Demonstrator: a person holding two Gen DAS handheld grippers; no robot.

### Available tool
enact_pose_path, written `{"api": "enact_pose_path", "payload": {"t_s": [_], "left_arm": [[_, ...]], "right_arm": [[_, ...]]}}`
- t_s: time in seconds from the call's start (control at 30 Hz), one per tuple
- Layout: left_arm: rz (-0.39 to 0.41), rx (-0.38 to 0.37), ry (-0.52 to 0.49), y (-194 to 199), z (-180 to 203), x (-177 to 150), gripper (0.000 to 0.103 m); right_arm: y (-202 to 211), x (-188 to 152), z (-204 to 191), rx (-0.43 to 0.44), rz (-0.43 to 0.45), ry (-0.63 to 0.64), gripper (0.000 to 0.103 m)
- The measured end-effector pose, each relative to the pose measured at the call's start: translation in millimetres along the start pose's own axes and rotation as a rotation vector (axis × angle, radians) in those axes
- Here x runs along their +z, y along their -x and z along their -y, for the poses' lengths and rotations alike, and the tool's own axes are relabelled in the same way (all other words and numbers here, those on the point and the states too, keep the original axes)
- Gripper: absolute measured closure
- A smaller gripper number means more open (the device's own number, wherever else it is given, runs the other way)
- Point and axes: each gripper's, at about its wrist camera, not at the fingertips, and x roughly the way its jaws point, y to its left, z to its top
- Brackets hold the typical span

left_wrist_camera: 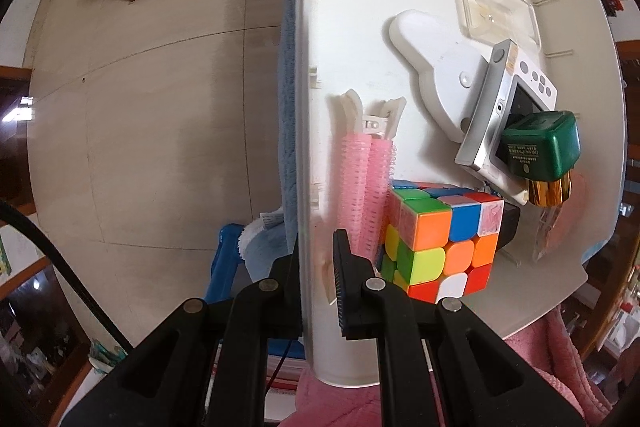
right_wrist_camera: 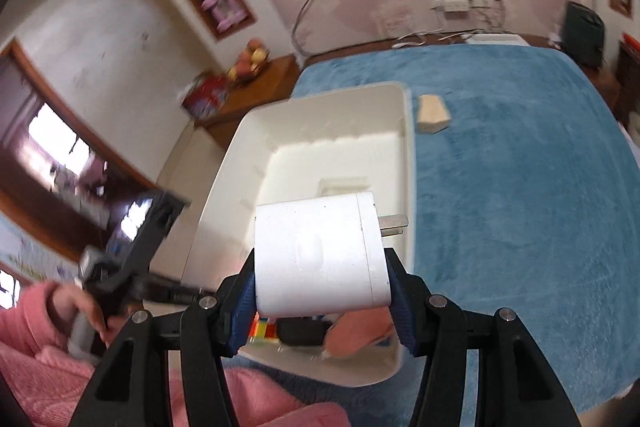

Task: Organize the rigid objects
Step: 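Carry the white charger cube into the tray and release it, then move the right tool to the beige wedge box and grasp it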

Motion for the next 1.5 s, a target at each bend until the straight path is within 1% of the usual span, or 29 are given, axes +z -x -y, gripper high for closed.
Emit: {"api": "enact_pose_path", "payload": {"t_s": [0.07,0.23,0.3,0.4,0.5,0.7,0.73,0.8,0.87,1.03,1.07,1.1,1.17,1.3,1.5], "left_arm": [[0.001,-0.002,-0.008,0,0,0,0.092],[0.002,-0.015,-0.025,1,-1,1,0.092],[0.003,-0.021,-0.035,1,-2,1,0.092],[0.004,-0.027,-0.037,1,-3,1,0.092],[0.015,-0.036,-0.038,5,-5,1,0.092],[0.023,-0.051,-0.025,6,-7,-3,0.092],[0.023,-0.051,-0.022,5,-7,-4,0.092],[0.023,-0.056,-0.011,5,-9,-5,0.092],[0.022,-0.06,0.0,7,-13,-4,0.092],[0.017,-0.068,0.036,7,-21,-2,0.092],[0.018,-0.068,0.043,8,-22,-2,0.092],[0.018,-0.067,0.048,8,-23,-2,0.092],[0.017,-0.064,0.059,9,-25,-2,0.092],[0.019,-0.059,0.079,8,-25,-2,0.092],[0.023,-0.041,0.087,14,-24,0,0.092]], "right_arm": [[-9,-5,-14,0.001,-0.036,0.052,0.046],[-34,-14,-40,-0.028,-0.123,0.178,0.046],[-40,-17,-48,-0.036,-0.152,0.209,0.046],[-37,-15,-56,-0.028,-0.125,0.241,0.046],[-34,-11,-60,-0.048,-0.107,0.257,0.045],[-35,-10,-47,-0.072,-0.127,0.218,0.044],[-34,-8,-44,-0.076,-0.123,0.212,0.043],[-32,-5,-38,-0.09,-0.114,0.204,0.036],[-29,0,-30,-0.105,-0.1,0.197,0.033],[-21,19,-9,-0.147,-0.075,0.206,0.033],[-19,23,-5,-0.154,-0.065,0.21,0.031],[-17,27,0,-0.163,-0.055,0.214,0.028],[-13,38,11,-0.185,-0.031,0.229,0.026],[-10,60,30,-0.21,-0.012,0.266,0.026],[-14,93,59,-0.224,0.0,0.378,0.026]]}}
